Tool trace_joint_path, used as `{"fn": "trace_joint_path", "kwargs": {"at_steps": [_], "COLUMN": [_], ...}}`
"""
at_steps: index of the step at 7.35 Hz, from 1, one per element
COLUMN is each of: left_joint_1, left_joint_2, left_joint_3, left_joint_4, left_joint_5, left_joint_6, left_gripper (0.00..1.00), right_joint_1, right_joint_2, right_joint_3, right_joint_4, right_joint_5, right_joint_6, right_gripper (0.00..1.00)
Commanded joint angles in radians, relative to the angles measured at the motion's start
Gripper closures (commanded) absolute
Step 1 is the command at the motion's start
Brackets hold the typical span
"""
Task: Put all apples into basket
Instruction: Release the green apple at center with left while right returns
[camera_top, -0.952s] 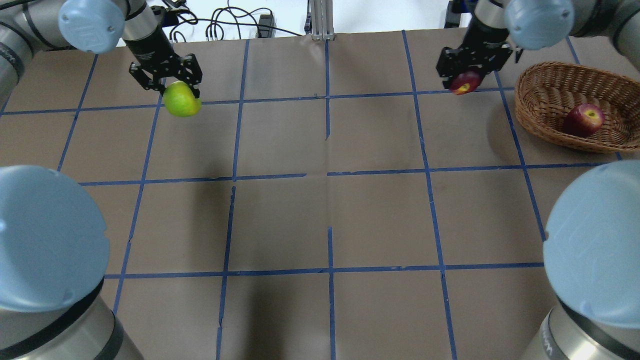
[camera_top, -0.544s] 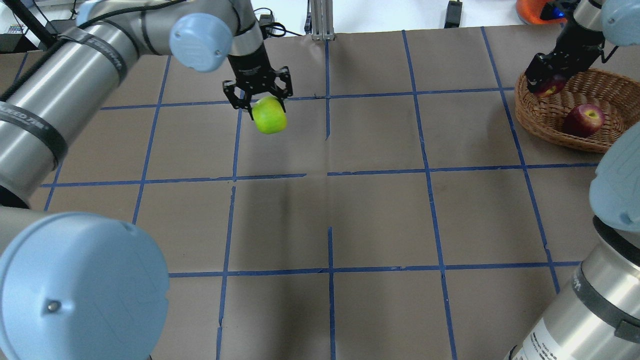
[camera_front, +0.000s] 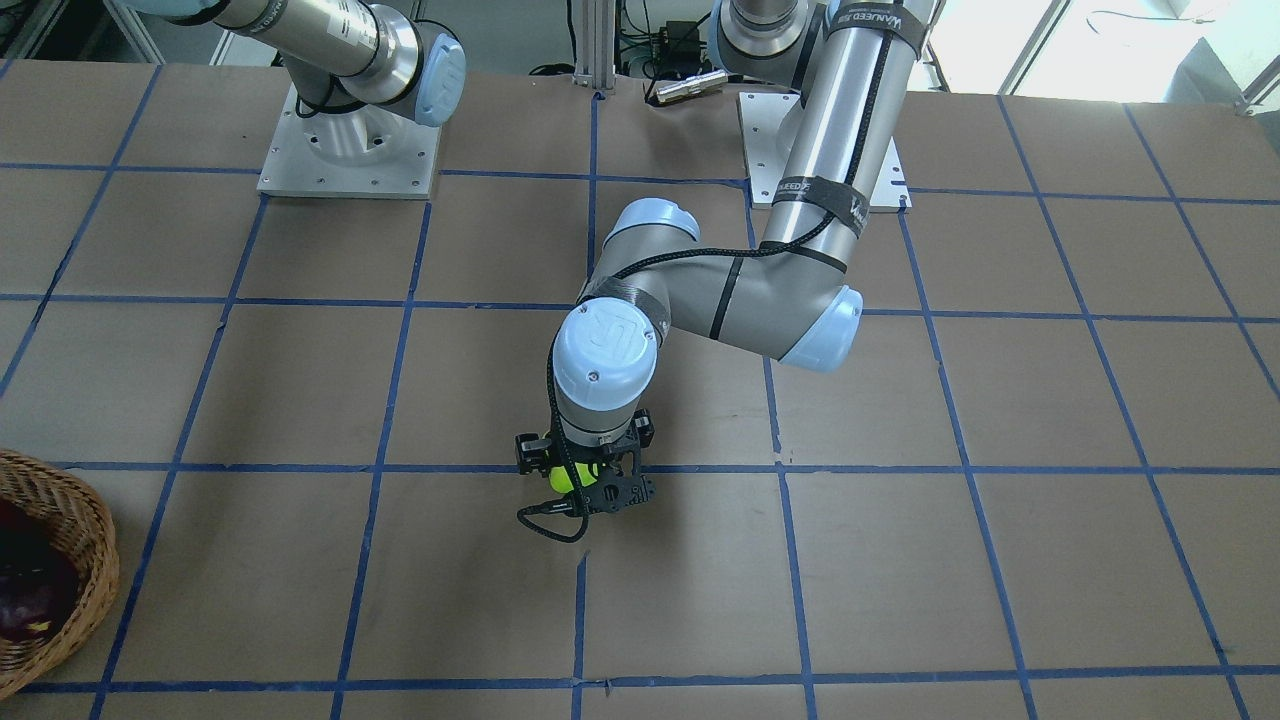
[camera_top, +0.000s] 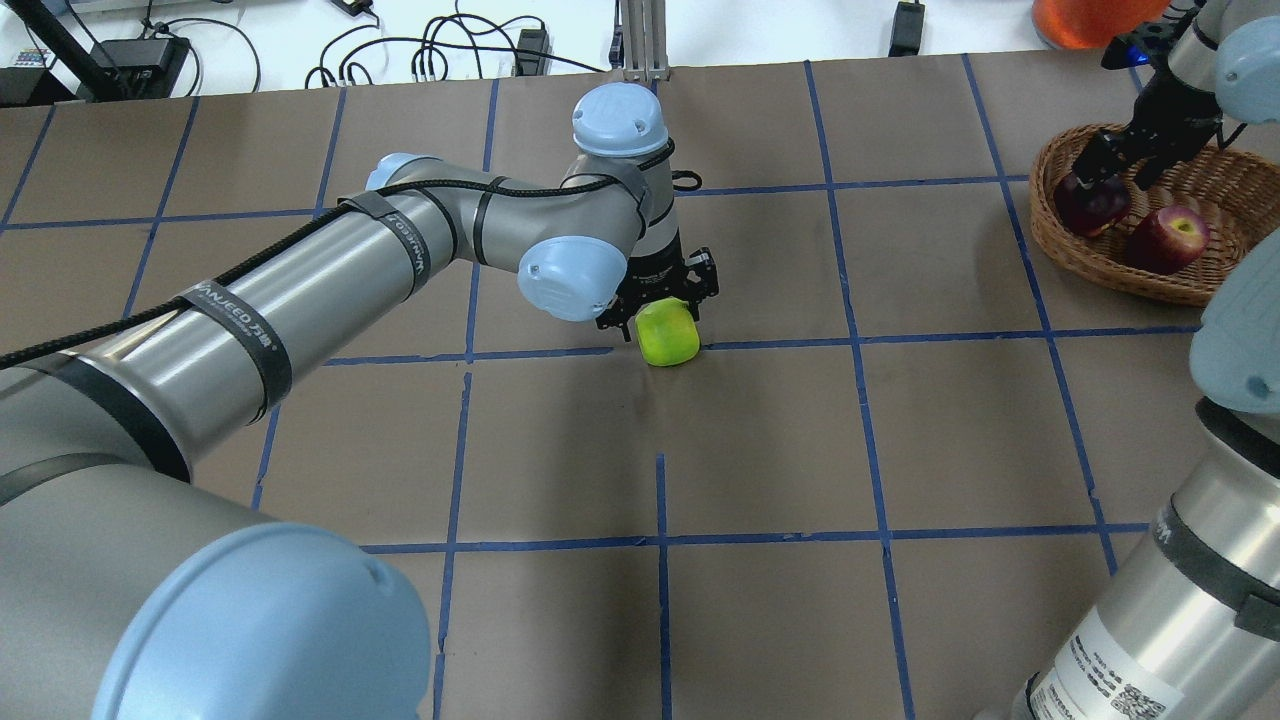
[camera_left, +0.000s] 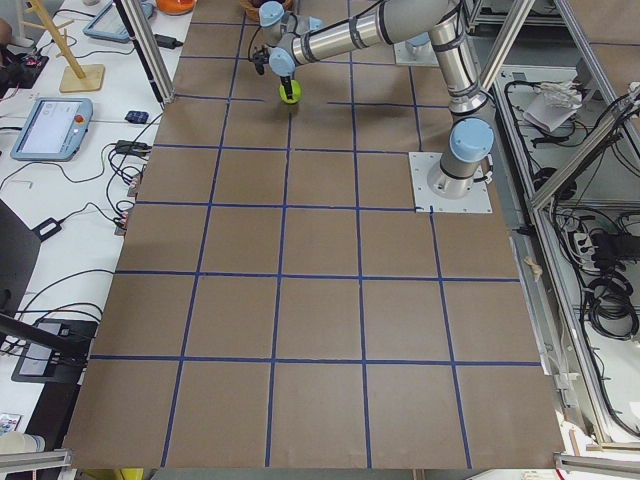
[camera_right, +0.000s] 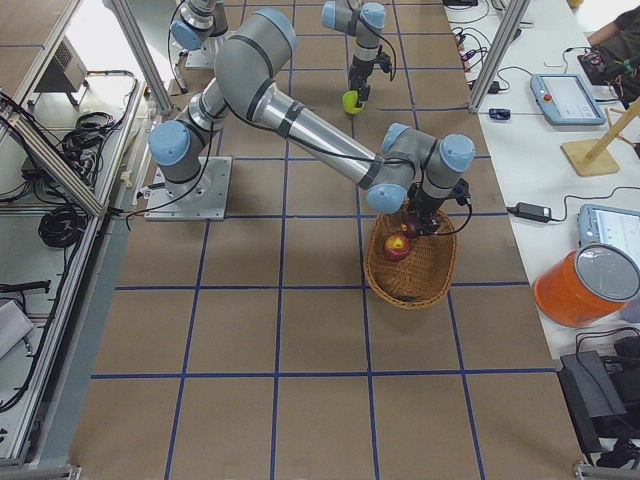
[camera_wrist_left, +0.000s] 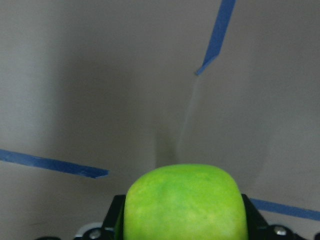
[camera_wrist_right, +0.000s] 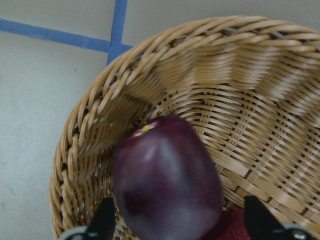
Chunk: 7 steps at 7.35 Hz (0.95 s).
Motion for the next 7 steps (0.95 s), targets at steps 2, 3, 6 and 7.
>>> {"fn": "trace_joint_path", "kwargs": {"at_steps": [2, 3, 6, 7], "left_joint_1": [0.093, 0.126, 0.261, 0.272], "left_joint_2": [0.158, 0.242, 0.501, 0.566], "left_joint_3": [0.069, 0.126, 0.103, 0.046], "left_joint_4": [-0.284, -0.5, -0.751, -0.664], "left_joint_5": [-0.062, -0.052, 0.011, 0.089], "left_joint_6": [0.051, 0.167, 0.278, 0.331], "left_gripper": [0.0, 0.0, 0.0, 0.08], "right_joint_1": [0.058, 0.11, 0.468, 0.611], "right_joint_2": [-0.068, -0.088, -0.136, -0.136], "right_joint_3": [-0.049, -0.045, -0.019, 0.009], "right_joint_4": [0.166, 0.186, 0.228, 0.208], "right_joint_5": [0.001, 0.009, 0.081, 0.089], "right_joint_6": [0.103, 0.11, 0.463, 0.534], "right_gripper": [0.0, 0.0, 0.0, 0.0]}}
